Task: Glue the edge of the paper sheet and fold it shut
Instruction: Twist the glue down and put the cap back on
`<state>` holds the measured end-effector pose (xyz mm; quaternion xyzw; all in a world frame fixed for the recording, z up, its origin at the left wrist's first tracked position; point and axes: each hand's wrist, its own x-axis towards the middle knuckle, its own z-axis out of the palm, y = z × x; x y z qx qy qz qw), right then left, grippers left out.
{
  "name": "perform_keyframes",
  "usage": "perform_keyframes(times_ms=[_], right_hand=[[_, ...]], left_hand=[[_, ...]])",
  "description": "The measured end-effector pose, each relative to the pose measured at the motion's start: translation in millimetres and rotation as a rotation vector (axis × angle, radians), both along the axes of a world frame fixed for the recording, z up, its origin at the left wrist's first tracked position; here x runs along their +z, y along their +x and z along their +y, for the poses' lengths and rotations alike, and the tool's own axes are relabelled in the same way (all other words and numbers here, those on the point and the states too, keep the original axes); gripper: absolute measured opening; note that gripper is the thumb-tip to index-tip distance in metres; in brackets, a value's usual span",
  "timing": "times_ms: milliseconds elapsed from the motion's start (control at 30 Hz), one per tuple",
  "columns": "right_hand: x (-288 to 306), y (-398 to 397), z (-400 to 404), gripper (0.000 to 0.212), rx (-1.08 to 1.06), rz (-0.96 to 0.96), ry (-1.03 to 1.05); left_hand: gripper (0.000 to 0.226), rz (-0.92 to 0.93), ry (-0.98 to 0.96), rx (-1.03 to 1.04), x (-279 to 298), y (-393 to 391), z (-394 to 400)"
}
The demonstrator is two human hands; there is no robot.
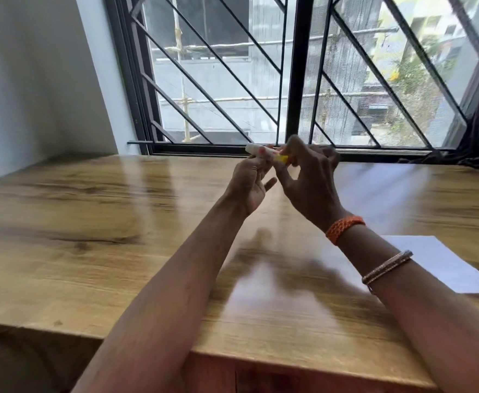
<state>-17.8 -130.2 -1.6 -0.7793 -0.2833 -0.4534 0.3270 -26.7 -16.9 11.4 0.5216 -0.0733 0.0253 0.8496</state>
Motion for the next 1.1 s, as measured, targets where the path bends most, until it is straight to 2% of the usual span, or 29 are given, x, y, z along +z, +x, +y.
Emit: perform_keyframes(times_ms=[33,100,167,300,367,433,533,600,700,900,967,1033,1100], right_hand=[[-1.0,-0.9,-2.4,0.012,-0.092,-0.149,-0.119],[-0.5,-2.6,-5.7,0.013,-0.163,-0.244,-0.203],[1.3,-2.7,-4.7,0.014,-0.125,-0.156,-0.115],[6.9,-10.7,2.6,0.032,0.161,0.194,0.258],[9.1,-12.5,4.9,0.032,0.249,0.281,0.366],[8.4,-14.4,5.1,0.028,0.206,0.159,0.294],[4.1,-10.1,0.3,0.013,-0.001,-0.149,-0.037],[2.9,-5.7,-4.5,0.011,-0.123,-0.277,-0.220],[3.3,-5.6,-5.6,0.012,-0.160,-0.257,-0.237],[8.1,-10.1,2.7,0.020,0.180,0.079,0.144],[7.3,-11.9,3.1,0.017,0.175,0.050,0.080],[3.9,-8.2,-0.1,0.010,0.036,-0.108,-0.135],[1.0,-5.4,-2.7,0.020,-0.099,-0.246,-0.321]], left_hand=[[0.026,-0.010,-0.005,-0.011,0.0,-0.3,0.1],[0.026,-0.026,-0.019,-0.032,0.1,-1.0,0.4],[0.023,-0.034,-0.025,-0.040,1.2,-3.0,0.1],[0.019,-0.047,-0.009,-0.043,1.8,-4.9,0.4],[0.019,-0.046,0.018,-0.029,1.7,-5.3,0.0],[0.020,-0.035,0.049,-0.012,1.5,-5.6,-1.0],[0.021,-0.006,0.086,0.035,1.8,-5.5,-0.7],[0.021,0.006,0.135,0.095,2.1,-5.5,0.7],[0.023,0.023,0.163,0.154,1.9,-7.6,1.8],[0.023,-0.020,0.030,0.099,4.0,-8.0,4.7],[0.022,0.008,0.059,0.123,4.5,-6.9,5.5],[0.023,0.061,0.114,0.181,4.7,-7.8,4.2],[0.023,0.122,0.149,0.235,3.5,-9.2,3.0]])
